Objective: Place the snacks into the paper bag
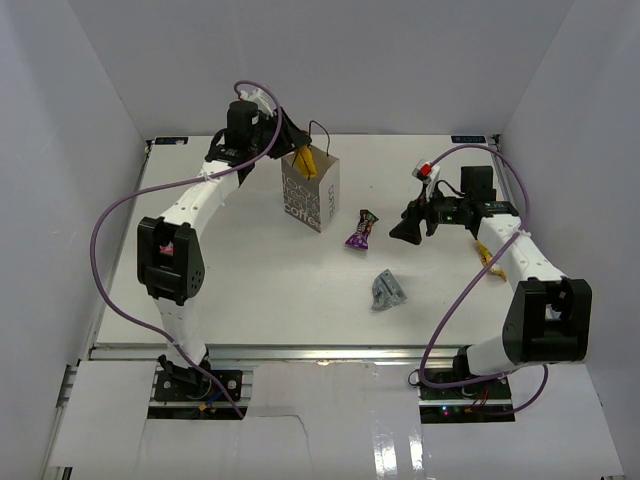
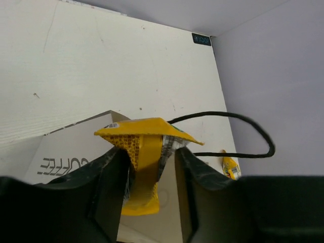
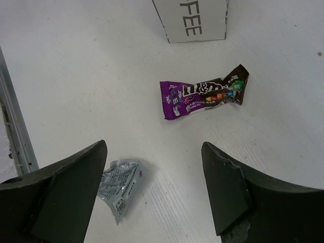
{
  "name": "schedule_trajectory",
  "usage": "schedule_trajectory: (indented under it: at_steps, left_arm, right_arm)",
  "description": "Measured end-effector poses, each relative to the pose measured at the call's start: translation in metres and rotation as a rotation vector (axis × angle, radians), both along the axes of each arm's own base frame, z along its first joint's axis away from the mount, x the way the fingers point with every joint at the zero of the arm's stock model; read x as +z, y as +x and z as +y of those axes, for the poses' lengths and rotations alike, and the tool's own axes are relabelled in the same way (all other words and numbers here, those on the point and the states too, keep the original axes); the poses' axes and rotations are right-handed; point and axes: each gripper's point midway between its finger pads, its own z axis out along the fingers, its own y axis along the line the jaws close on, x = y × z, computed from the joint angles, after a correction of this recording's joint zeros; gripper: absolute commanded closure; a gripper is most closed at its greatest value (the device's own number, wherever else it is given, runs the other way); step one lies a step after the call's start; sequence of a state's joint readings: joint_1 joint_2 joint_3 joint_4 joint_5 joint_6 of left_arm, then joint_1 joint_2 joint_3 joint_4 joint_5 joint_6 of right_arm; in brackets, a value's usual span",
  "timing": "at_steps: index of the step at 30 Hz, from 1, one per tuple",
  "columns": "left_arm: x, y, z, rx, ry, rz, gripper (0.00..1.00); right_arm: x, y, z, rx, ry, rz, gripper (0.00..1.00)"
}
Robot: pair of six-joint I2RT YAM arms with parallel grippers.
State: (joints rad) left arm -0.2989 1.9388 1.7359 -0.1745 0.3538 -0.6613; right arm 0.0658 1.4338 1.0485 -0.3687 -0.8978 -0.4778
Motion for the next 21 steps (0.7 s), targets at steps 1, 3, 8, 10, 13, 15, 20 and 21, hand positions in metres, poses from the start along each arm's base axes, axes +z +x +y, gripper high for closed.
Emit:
schedule_trajectory:
  at_steps: [1,3,8,10,13,15,20,21]
  left_arm:
    - [-0.001,0.000,0.000,-0.002,0.002,0.001,0.44]
    - [0.002,0.000,-0.001,-0.006,0.004,-0.016,0.37]
    - [0.016,-0.003,-0.002,-0.019,0.013,-0.065,0.27]
    - [0.024,-0.004,-0.002,-0.025,0.015,-0.092,0.24]
    - [0.047,-0.010,0.001,-0.035,0.019,-0.158,0.18]
    - [0.069,-0.019,0.004,-0.038,0.021,-0.220,0.14]
    - [0.123,-0.054,0.018,-0.040,0.028,-0.401,0.03]
    - [0.131,-0.061,0.021,-0.036,0.030,-0.430,0.03]
  right_arm:
    - [0.000,0.000,0.001,0.000,0.002,0.004,0.20]
    - [-0.002,0.000,0.004,-0.003,0.010,0.024,0.21]
    - [-0.015,0.004,0.018,-0.062,0.019,0.143,0.21]
    - [-0.023,0.006,0.026,-0.102,0.009,0.196,0.21]
    - [-0.037,0.011,0.036,-0.192,-0.006,0.288,0.21]
    - [-0.048,0.015,0.041,-0.276,-0.020,0.357,0.21]
    - [-0.075,0.027,0.048,-0.462,-0.043,0.521,0.21]
    - [-0.079,0.030,0.049,-0.494,-0.042,0.546,0.21]
